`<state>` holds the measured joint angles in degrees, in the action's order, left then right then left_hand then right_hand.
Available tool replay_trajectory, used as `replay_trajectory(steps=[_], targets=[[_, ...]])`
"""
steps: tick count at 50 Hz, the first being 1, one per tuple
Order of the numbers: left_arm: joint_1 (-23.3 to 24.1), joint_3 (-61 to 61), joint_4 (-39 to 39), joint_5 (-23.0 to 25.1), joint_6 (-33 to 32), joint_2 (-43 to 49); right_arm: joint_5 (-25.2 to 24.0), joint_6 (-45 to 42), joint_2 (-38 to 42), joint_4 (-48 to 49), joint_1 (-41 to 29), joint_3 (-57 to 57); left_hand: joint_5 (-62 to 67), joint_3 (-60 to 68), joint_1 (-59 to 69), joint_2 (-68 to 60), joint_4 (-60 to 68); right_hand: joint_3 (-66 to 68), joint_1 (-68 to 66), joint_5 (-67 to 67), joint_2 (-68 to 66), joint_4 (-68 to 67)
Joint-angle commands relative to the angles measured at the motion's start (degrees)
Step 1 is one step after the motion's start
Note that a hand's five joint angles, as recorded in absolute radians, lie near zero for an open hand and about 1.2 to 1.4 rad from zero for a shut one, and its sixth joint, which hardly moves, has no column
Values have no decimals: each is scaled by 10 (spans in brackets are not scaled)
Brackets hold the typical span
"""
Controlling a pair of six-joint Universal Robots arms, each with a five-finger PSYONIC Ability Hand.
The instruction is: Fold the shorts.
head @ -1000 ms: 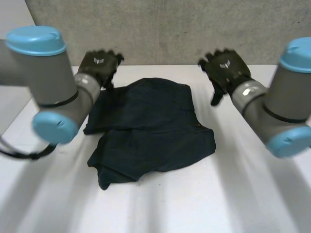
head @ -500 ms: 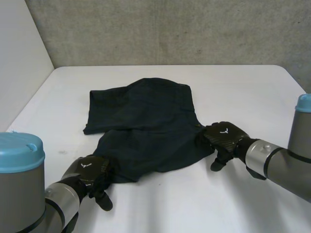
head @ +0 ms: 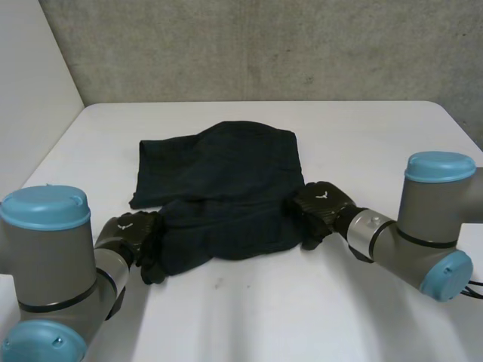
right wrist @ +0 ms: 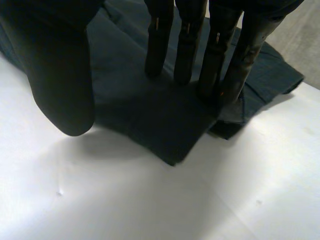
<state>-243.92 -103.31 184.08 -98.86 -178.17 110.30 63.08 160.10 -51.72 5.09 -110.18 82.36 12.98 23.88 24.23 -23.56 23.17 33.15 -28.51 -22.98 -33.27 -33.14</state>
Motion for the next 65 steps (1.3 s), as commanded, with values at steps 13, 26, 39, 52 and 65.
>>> replay_trajectory(steps=[13,26,39,52,65], targets=[[-1,28,17,2,-1,32,100,13,-54,10,-13,-9,61,52,48,-55,59,468,-515,-470,-467,-469],[-3,26,59,3,-30,35,100,17,-57,7,-14,29,434,425,422,-428,432,313,-360,-315,-312,-313],[-18,41,60,6,-86,31,53,14,-43,-5,-14,37,463,454,450,-457,461,50,-97,-52,-49,-50],[-27,44,23,6,-85,23,58,-11,12,30,-16,-18,98,89,85,-92,96,468,-515,-470,-467,-469],[-23,7,-51,24,-80,-17,61,4,-68,23,-14,29,-13,-22,-26,19,-15,468,-515,-470,-467,-469]])
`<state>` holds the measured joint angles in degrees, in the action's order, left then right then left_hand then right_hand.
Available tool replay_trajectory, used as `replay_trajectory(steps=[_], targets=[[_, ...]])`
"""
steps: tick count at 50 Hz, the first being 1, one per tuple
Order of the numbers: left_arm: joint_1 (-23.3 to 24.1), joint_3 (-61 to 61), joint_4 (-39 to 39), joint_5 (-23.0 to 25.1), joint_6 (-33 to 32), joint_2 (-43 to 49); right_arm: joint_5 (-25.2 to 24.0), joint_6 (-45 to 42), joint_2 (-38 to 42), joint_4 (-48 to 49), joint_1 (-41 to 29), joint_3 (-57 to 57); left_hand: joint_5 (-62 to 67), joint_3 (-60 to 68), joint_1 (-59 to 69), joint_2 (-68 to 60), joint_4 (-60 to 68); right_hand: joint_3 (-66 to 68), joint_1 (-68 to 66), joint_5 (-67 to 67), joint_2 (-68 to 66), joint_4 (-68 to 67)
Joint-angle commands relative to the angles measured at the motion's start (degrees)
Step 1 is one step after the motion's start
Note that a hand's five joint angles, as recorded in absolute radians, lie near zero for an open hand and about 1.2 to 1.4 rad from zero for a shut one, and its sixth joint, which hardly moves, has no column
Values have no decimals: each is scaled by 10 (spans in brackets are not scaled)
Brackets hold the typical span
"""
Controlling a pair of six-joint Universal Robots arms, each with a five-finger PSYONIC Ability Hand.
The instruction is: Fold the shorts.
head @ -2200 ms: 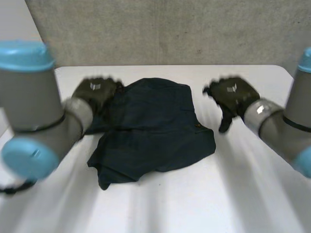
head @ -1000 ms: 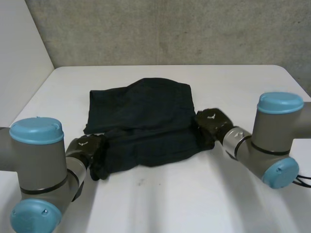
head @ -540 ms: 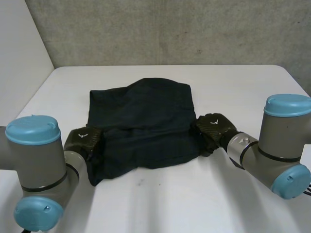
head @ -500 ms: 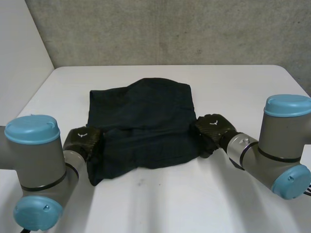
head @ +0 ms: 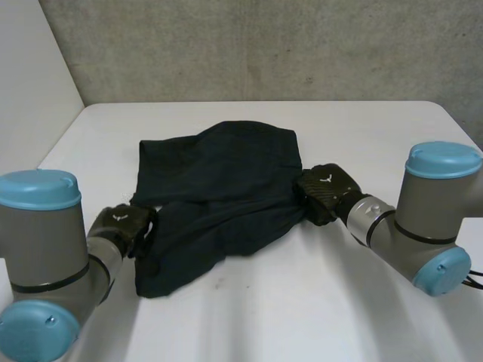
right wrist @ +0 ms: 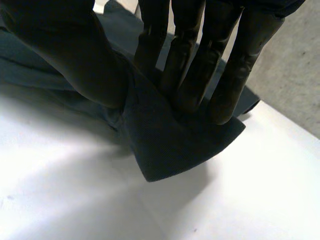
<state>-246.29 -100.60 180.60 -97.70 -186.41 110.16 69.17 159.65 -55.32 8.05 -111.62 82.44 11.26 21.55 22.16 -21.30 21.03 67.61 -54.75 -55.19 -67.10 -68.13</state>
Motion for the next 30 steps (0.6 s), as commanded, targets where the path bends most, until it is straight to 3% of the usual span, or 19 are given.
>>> replay_trajectory(steps=[1,15,18,19,20,21,25,30], targets=[[1,-22,-17,15,3,-15,0,8,-35,-8,1,31,6,3,-3,-5,8,124,-253,-148,-129,-119],[6,-21,-15,20,3,8,10,16,-51,-15,1,48,22,19,13,-22,25,124,-253,-148,-129,-119],[11,-14,-7,19,3,23,10,23,-50,-15,1,47,200,197,191,-200,202,124,-253,-148,-129,-119],[11,-14,-3,19,3,25,10,25,-50,-15,1,47,297,294,288,-297,300,124,-253,-148,-129,-119],[12,-12,8,19,3,29,10,26,-50,-15,1,46,488,485,479,-488,490,124,-253,-148,-129,-119],[13,-12,15,19,3,30,10,27,-50,-15,1,46,573,570,564,-573,576,124,-253,-148,-129,-119],[23,-13,28,20,3,15,10,15,-53,-46,2,37,587,584,578,-587,590,124,-253,-148,-129,-119],[26,1,-7,20,-8,-101,8,-19,-89,-128,2,13,587,584,578,-587,590,124,-253,-148,-129,-119]])
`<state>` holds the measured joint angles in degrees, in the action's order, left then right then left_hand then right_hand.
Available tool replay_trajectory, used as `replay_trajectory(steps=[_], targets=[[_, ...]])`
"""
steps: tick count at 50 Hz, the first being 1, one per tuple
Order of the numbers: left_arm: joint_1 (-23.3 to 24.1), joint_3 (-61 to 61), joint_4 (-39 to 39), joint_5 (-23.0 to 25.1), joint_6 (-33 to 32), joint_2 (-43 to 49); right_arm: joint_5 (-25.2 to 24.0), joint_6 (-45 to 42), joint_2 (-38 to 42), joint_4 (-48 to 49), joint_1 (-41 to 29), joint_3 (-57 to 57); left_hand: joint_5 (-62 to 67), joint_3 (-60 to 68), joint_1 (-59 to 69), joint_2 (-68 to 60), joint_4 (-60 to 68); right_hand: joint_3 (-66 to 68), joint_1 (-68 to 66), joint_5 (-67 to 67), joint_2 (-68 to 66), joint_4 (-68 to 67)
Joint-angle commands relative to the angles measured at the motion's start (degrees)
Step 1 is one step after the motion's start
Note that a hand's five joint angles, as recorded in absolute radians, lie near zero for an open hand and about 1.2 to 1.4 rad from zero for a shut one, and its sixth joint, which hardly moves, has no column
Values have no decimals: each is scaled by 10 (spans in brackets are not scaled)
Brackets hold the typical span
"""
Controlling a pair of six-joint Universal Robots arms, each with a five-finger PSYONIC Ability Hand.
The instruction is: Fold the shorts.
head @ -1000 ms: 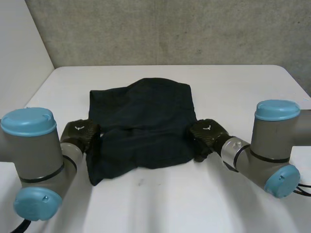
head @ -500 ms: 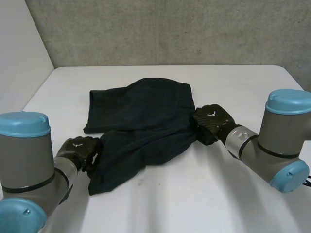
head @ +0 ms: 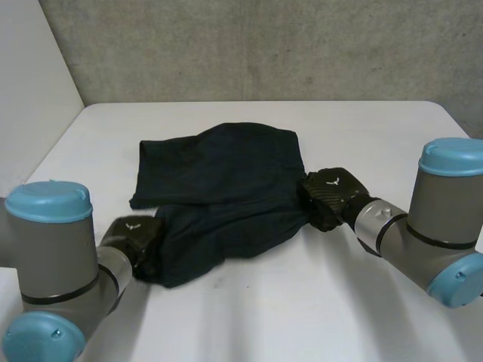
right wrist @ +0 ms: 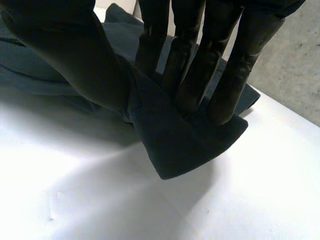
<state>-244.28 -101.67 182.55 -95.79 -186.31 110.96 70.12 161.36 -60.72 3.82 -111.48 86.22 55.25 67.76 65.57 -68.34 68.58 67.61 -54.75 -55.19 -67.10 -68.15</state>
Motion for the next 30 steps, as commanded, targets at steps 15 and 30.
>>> replay_trajectory(steps=[15,30], targets=[[-1,103,-221,1,-117,-303,2,-119,-280,-267,-1,-86,148,122,144,-117,114,124,-253,-148,-129,-119],[-7,72,-157,-1,-110,-113,1,-70,-145,-239,-4,-18,148,122,144,-117,114,124,-253,-148,-129,-119]])
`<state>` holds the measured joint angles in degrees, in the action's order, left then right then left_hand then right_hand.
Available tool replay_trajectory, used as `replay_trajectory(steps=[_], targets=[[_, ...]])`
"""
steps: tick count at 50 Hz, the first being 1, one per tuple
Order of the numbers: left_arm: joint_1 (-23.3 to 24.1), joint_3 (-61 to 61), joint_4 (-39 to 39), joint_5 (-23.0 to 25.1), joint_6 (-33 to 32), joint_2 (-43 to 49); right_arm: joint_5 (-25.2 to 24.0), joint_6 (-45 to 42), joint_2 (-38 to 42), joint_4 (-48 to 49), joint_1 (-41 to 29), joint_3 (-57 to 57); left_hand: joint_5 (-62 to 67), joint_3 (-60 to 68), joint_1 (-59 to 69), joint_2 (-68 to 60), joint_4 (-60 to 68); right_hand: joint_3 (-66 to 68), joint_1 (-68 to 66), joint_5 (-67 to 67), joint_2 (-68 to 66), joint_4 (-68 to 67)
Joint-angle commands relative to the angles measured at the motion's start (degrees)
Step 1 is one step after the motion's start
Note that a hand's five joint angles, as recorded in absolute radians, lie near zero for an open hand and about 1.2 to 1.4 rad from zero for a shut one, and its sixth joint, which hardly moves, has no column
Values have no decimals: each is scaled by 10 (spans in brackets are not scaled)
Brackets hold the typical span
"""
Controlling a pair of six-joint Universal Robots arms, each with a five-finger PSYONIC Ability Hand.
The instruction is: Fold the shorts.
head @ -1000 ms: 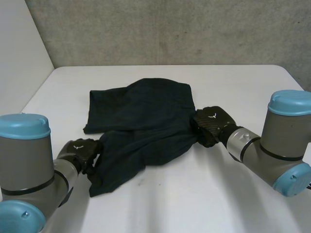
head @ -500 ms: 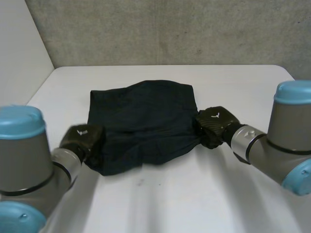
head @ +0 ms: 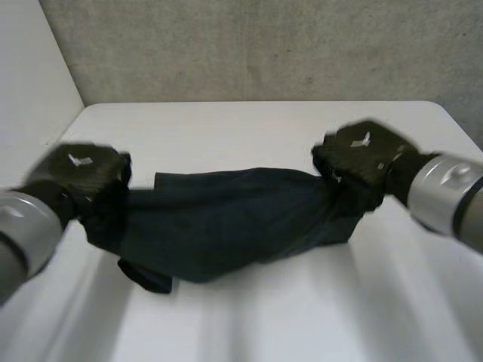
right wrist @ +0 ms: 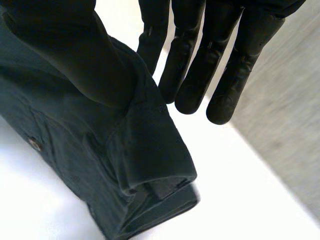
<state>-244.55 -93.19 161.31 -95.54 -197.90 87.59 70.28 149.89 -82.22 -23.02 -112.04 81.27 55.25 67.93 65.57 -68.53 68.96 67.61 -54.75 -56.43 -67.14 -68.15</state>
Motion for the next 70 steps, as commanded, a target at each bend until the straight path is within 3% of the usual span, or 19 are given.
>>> replay_trajectory(steps=[1,3,7,26,36,40,47,59,62,63,67,69,70], targets=[[-4,-10,64,-5,5,130,-1,56,74,40,1,36,148,121,144,-115,110,124,-252,-136,-129,-118],[-10,-5,89,-9,6,146,0,81,91,73,2,45,126,99,123,-93,89,124,-252,-136,-129,-118],[-17,-2,112,-11,5,153,4,105,114,104,4,49,-277,-304,-280,310,-314,124,-252,-136,-129,-118],[-8,-155,106,-1,4,26,21,109,118,140,5,105,-310,-337,-313,343,-347,124,-252,-136,-129,-118],[5,-213,115,20,5,18,24,109,118,142,-2,110,-379,-405,-382,411,-416,124,-252,-136,-129,-118],[-1,-224,158,21,5,26,24,109,118,147,-2,115,-412,-439,-416,445,-449,124,-252,-136,-129,-118],[-2,-216,198,20,4,72,24,109,118,156,-2,129,-394,-421,-397,427,-431,124,-252,-136,-129,-118],[3,-174,244,19,0,160,23,108,118,167,1,148,-254,-281,-258,287,-291,124,-252,-136,-129,-118],[3,-162,252,19,0,167,22,108,118,167,3,149,-169,-196,-172,202,-206,124,-252,-136,-129,-118],[1,-158,254,19,0,169,21,107,118,167,3,150,-60,-87,-63,93,-97,124,-252,-136,-129,-118],[0,-150,253,19,0,167,20,102,118,167,5,152,147,120,144,-114,110,124,-252,-136,-129,-118],[0,-148,252,19,-1,163,21,102,116,166,6,151,148,121,144,-115,110,124,-252,-136,-129,-118],[1,-148,251,18,-2,162,24,102,110,166,7,151,148,121,144,-115,110,33,-161,-45,-38,-27]])
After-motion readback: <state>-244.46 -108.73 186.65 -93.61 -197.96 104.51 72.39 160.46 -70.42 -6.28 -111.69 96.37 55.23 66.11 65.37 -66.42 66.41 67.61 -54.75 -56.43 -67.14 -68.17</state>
